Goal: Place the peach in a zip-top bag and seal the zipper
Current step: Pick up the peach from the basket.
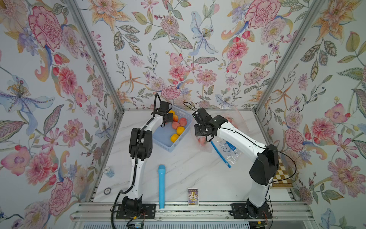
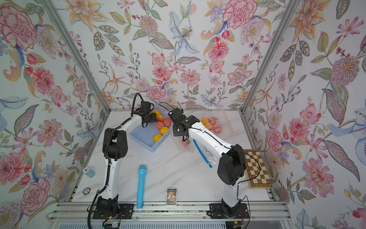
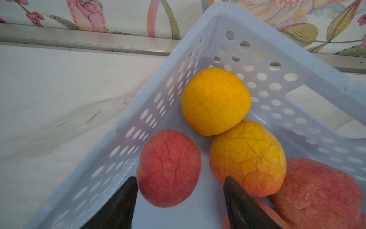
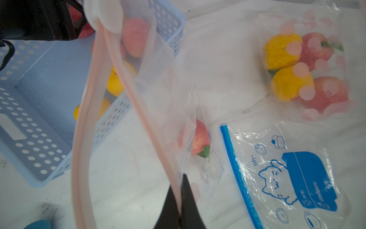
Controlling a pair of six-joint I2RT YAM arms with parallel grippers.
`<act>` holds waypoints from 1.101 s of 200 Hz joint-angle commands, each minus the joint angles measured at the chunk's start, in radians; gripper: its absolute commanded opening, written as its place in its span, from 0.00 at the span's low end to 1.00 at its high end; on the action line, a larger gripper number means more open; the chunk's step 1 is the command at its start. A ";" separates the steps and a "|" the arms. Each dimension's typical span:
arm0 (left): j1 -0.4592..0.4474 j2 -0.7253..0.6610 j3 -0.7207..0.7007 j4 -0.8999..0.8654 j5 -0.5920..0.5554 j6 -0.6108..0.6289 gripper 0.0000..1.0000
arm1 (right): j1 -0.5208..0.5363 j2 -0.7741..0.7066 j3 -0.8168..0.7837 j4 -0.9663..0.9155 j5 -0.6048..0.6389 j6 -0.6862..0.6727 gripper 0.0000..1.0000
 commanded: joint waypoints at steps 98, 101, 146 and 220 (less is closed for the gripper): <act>0.036 0.123 0.189 -0.098 0.048 -0.024 0.62 | -0.010 -0.012 0.022 -0.001 -0.011 0.003 0.00; 0.036 0.119 0.182 -0.094 0.051 -0.024 0.60 | -0.010 -0.011 0.023 -0.001 -0.012 0.004 0.00; 0.037 -0.038 -0.047 0.057 0.117 -0.045 0.44 | -0.013 -0.021 0.018 0.009 -0.016 0.005 0.00; 0.024 -0.470 -0.555 0.437 0.338 -0.142 0.42 | -0.027 -0.086 -0.053 0.109 -0.106 -0.004 0.00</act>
